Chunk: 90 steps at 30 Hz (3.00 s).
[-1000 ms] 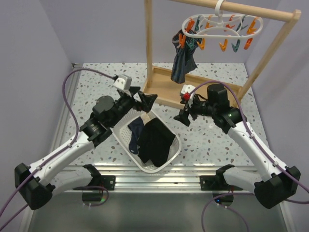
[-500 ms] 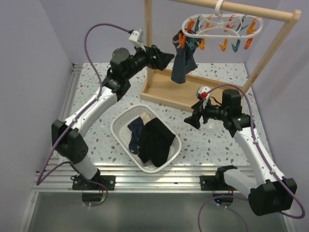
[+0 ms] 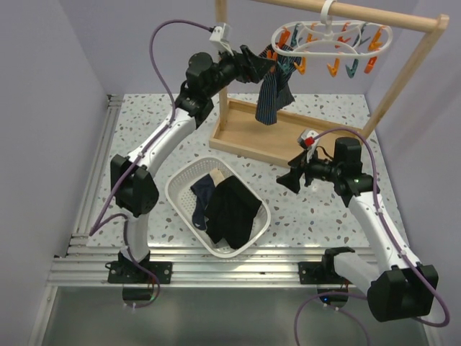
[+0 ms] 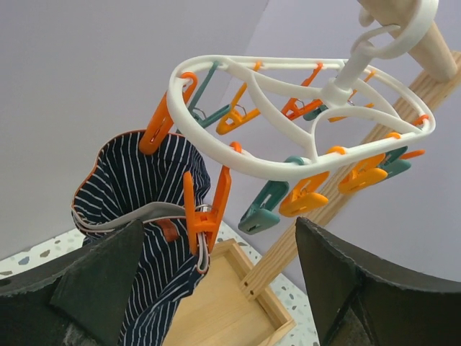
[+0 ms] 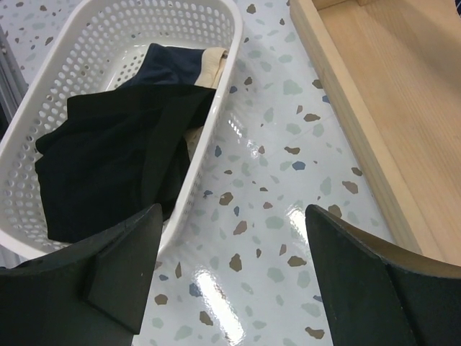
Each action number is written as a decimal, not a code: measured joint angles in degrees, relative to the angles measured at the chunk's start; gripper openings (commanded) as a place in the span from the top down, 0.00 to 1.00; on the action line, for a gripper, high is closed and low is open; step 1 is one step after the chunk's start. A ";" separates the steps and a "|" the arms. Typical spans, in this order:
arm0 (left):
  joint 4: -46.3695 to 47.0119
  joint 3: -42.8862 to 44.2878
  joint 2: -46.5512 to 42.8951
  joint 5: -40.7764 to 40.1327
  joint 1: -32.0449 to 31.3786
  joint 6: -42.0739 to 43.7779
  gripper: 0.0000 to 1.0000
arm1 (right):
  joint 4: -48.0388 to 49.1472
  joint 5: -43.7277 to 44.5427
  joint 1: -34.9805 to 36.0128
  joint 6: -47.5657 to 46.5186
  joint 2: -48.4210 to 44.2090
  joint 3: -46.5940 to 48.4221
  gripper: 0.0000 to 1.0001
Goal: Remove the underwear clipped to the hanger
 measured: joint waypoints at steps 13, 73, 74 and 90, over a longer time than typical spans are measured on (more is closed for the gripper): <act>-0.20 7.10 7.19 -1.14 0.00 -2.80 0.22 | 2.75 -0.50 -1.18 1.66 -0.70 -1.70 0.16; 1.49 -2.05 -3.41 -12.76 -4.83 8.57 0.11 | 6.16 -1.27 -2.40 -8.41 0.72 0.04 0.18; 1.44 -3.50 -5.20 -12.74 -4.83 9.16 0.10 | 7.08 -0.92 -2.32 -9.01 1.14 0.20 0.19; 1.03 -42.16 -41.42 -16.11 -4.83 17.97 0.05 | 38.97 36.24 10.43 -8.09 17.84 1.57 0.05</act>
